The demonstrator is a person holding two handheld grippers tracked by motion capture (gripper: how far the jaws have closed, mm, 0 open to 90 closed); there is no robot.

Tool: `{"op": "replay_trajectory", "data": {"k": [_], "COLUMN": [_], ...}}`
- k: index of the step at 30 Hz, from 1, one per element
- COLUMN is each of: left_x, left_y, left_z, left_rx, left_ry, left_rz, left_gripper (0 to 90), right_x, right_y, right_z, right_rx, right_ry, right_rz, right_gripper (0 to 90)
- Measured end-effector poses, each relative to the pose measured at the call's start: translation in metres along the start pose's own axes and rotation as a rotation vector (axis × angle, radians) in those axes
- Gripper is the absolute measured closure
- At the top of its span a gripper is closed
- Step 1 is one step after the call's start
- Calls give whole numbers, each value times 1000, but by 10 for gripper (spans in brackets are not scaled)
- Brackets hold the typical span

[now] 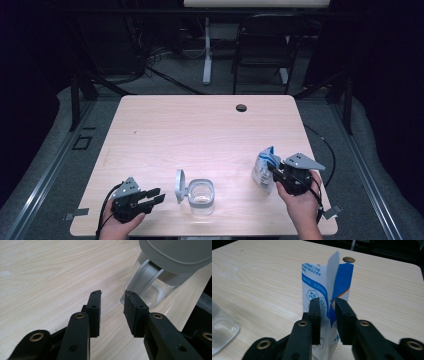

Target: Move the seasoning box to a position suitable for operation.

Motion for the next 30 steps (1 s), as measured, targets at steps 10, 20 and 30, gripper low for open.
{"op": "replay_trajectory", "data": {"k": [10, 20, 30], "left_x": [0, 0, 0], "left_y": [-1, -2, -1], "left_z": [0, 0, 0], "left_rx": [0, 0, -1], "left_ry": [4, 2, 5], "left_rz": [5, 1, 3], "left_gripper": [673, 673, 674], "right_x": [-3, -10, -14], "right_y": [-5, -12, -30], "right_z": [-2, 1, 6], "right_rx": [-9, -63, -160], "right_ry": [-21, -19, 18], "right_rz": [40, 64, 118], "right_gripper": [900, 900, 900]}}
Point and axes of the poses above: each handheld gripper's, and its own axes: z roughly backward along the jaws, x roughly out of its underside, y roughly to its right, the point moved 3 cm from there along -z, roughly forward along the jaws, and after that the axes turned 4 degrees about y, right-handed, at the moved point
